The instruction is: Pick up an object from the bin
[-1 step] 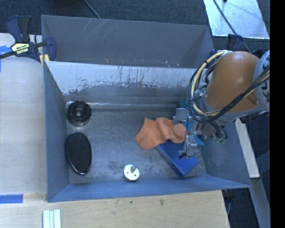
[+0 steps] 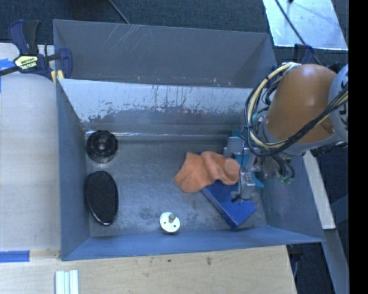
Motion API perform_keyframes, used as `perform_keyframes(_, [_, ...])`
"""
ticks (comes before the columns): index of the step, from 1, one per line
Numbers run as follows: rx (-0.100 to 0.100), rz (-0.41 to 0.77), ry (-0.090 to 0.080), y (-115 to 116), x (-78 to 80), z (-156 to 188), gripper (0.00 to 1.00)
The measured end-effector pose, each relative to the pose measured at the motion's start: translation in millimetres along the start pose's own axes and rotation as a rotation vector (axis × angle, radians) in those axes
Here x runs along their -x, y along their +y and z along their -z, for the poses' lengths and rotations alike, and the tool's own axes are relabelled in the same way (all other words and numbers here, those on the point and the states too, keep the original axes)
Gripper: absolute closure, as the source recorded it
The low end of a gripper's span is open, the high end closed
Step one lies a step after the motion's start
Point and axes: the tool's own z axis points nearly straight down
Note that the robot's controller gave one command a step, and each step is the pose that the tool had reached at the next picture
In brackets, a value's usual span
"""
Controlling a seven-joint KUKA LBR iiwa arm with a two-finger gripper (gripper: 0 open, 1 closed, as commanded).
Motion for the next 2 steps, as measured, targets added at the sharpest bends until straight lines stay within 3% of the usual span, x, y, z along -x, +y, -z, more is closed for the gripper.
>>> perform_keyframes(1, [0.000, -0.144, -0.001, 1.9, 36.1, -10.5, 0.00])
perform_keyframes(2, [0.000, -0.363, -0.003, 0.1, 75.1, -29.1, 0.00])
